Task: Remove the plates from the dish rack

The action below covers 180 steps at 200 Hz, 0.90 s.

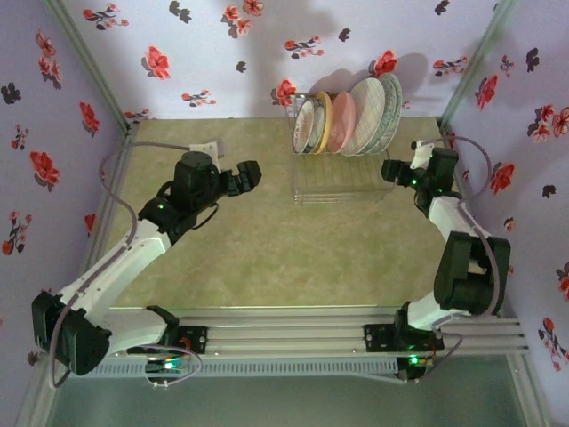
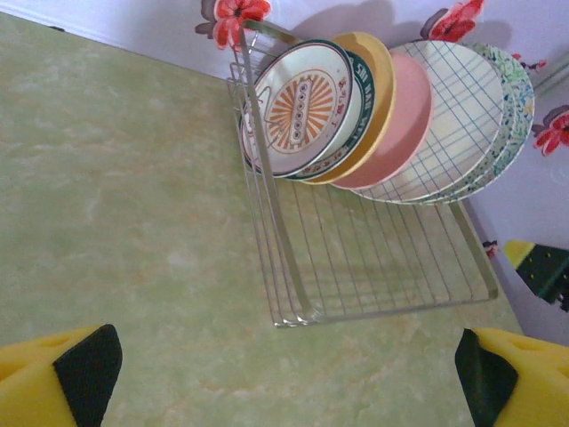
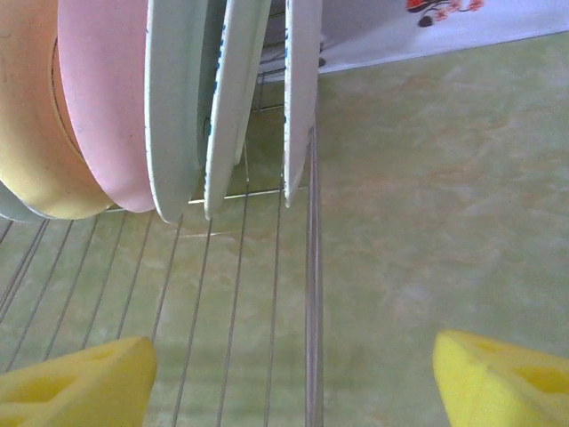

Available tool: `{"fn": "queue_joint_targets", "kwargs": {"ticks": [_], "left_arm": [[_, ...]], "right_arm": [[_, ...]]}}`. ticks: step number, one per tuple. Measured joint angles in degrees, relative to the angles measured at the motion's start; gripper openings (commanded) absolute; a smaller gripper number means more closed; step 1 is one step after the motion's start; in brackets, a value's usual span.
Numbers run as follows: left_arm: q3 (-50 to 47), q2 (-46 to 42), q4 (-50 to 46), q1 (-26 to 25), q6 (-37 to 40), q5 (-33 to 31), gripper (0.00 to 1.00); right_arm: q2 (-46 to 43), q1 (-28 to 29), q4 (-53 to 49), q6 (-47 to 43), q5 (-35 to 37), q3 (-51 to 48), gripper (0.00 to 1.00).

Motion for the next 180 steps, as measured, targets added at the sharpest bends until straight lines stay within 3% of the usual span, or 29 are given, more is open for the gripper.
{"fn": "queue_joint_targets", "kwargs": {"ticks": [58,127,180], "left_arm": [[-0.02,-3.04,1.57,-0.26,2.34,1.22,1.0],[0.0,-3.39,2.51,-0.26,2.73,1.25,1.0],[0.02,-3.39,2.54,-0.26,3.32,1.25,1.0]], "right_arm": [[8.44,-0.68,2.27,0.33,-7.54,6.73,0.72],[15.69,-0.79,2.91,2.25,-7.87,14.16,0.57],[18.69,-0.76,2.36,3.32,-7.67,19.32,0.52]]}}
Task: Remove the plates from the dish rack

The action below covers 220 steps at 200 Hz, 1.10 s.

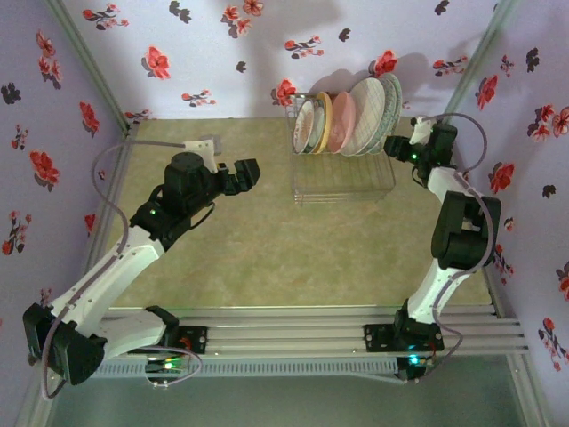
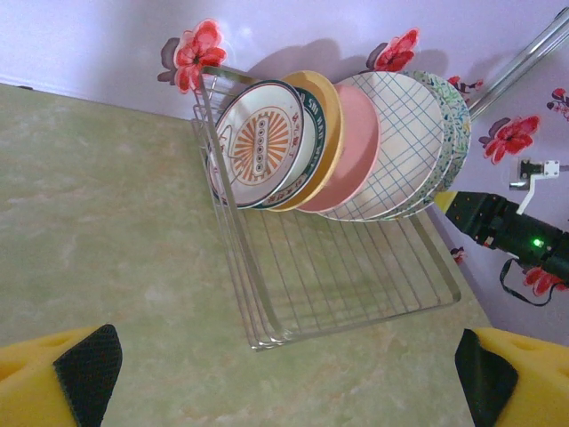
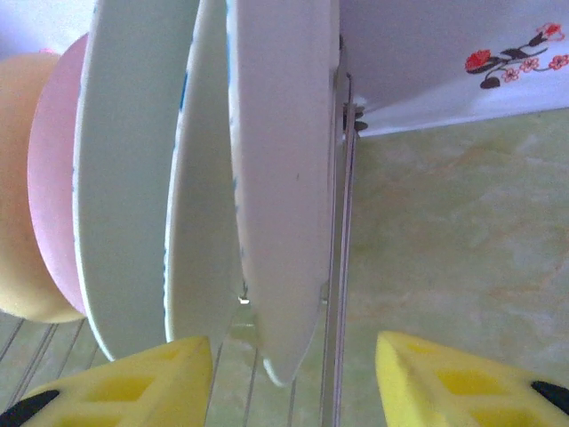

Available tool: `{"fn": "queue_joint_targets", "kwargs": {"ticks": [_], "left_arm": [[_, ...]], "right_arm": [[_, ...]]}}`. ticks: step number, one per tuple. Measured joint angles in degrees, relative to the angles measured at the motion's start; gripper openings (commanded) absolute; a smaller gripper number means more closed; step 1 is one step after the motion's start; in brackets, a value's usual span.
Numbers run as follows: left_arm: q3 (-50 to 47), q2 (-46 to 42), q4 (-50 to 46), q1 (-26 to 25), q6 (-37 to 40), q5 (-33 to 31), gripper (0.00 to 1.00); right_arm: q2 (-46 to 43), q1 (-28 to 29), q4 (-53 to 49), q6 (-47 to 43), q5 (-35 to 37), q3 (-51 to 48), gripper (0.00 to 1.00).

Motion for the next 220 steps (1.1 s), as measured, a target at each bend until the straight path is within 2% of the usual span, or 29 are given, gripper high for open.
{"fn": "queue_joint_targets", "kwargs": {"ticks": [106,157,180,220], "left_arm": [[1.51,0.04,0.9,0.0,0.26,0.44,1.0],[1.51,0.04,0.9,0.0,0.39,0.44,1.0],[1.51,0.04,0.9,0.0,0.39,0.46,1.0],[1.51,0.04,1.16,0.0,0.39,0.46,1.0]], "right_arm": [[3.91,1.14,-3.1,1.29,1.29,6.6,0.37],[3.93,2.16,-4.57,1.22,2.91,7.41,0.17],[3.91,2.56,-5.42,1.07,5.75,8.07,0.15],[3.3,4.33,-7.45,1.09,11.52,8.74,0.03]]}}
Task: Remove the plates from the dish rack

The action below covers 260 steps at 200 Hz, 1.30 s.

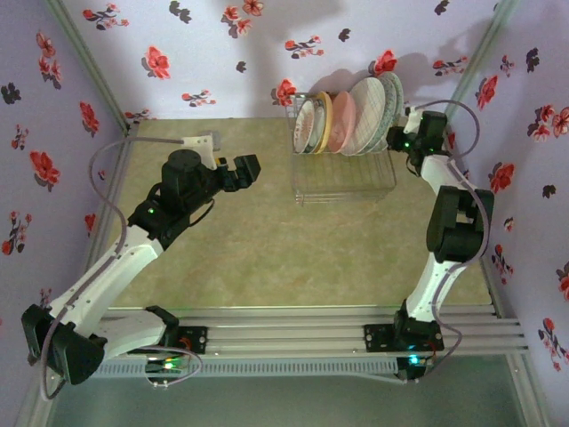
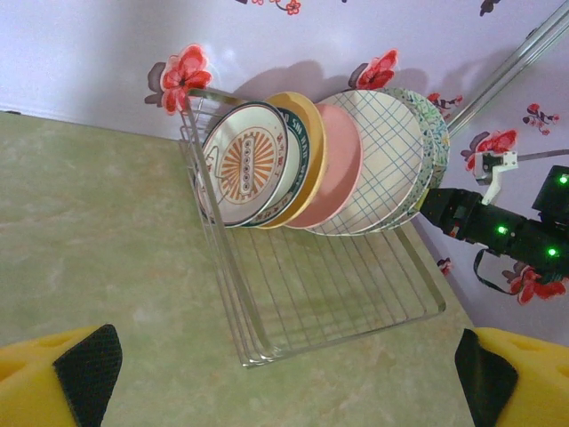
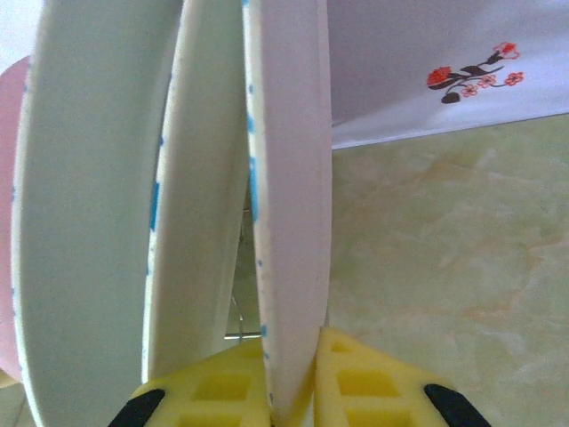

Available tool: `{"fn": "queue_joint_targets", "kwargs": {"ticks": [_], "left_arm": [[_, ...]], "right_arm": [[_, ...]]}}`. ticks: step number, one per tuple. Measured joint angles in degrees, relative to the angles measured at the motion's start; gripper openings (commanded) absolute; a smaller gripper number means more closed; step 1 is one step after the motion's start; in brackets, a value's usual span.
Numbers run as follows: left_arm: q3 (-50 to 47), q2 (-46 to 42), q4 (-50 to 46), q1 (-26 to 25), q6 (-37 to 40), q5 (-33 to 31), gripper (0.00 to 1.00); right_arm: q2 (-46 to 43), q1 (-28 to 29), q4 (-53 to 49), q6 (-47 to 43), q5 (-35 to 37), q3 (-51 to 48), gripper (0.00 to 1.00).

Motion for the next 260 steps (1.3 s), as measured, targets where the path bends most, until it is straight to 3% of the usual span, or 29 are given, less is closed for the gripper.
{"fn": "queue_joint_targets", "kwargs": {"ticks": [126,260], "left_arm": [[-0.02,-0.07,0.9,0.0,-0.2,0.02,1.0],[-0.04,-0.07,2.89,-0.09,-1.79,1.07,1.0]], "right_arm": [[-5.44,3.45,-14.27,-0.24,15.98,5.77,0.0],[-13.46,3.93,-27.8,-0.85,27.63,15.76,0.0]]}}
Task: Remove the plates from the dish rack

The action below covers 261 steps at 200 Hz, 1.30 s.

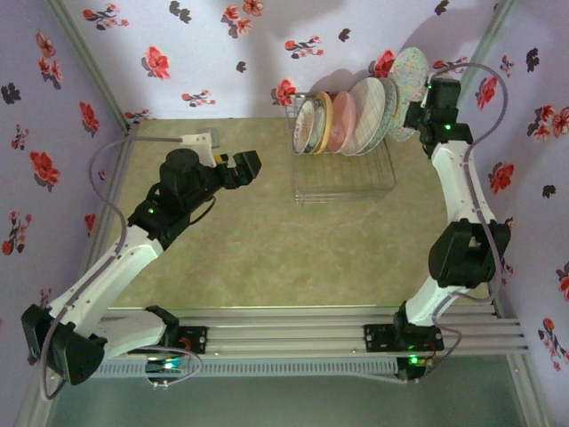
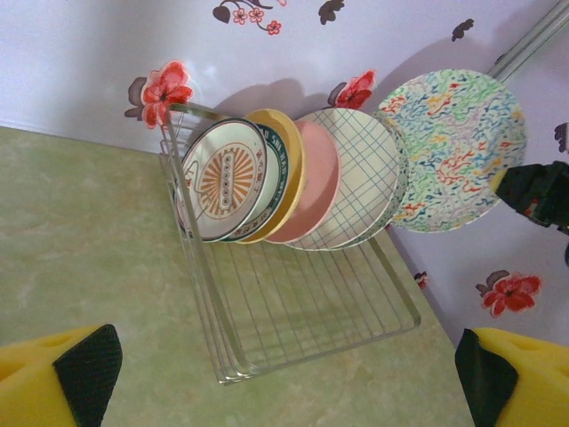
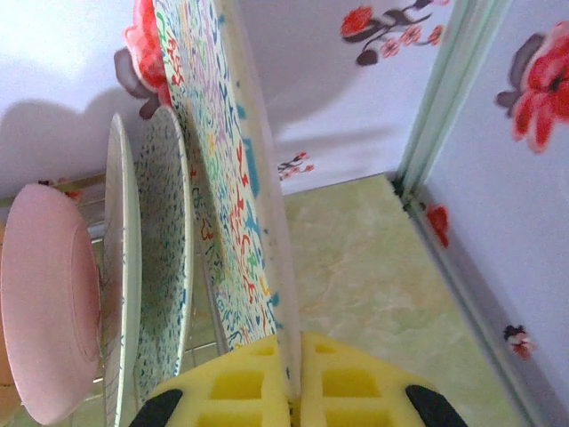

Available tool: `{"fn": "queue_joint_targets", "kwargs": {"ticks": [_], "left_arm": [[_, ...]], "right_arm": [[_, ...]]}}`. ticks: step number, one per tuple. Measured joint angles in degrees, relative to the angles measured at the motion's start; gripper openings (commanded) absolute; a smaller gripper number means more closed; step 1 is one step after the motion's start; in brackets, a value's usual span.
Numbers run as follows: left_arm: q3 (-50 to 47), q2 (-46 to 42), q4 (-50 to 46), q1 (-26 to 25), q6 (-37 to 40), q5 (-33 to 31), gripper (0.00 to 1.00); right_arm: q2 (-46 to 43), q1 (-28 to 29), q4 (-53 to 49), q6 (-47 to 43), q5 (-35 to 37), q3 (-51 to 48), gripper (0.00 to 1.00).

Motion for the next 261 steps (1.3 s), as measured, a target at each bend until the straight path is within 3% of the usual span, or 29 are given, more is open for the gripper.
{"fn": "queue_joint_targets", "kwargs": {"ticks": [74,132,203,261], "left_arm": [[0.11,1.77,2.6,-0.96,-2.05,1.6,1.0],[5.66,12.22,4.63,-1.64,-9.44,7.1,1.0],[15.13,25.77,10.97,-4.39,-19.69,14.97,0.98],[21.55,31.32,12.68,-4.42,-25.29,16.92,0.93]], "right_arm": [[-7.82,0.0,-7.32,2.36,5.57,0.26,0.0],[-20.37,0.0,-13.51,8.76,5.07,-0.02,0.0],[-30.21,0.44,-10.8,21.92,-15.1,-9.44,0.0],[-29.53,1.88,2.64,39.78,-30.97,-18.91,0.0]]}}
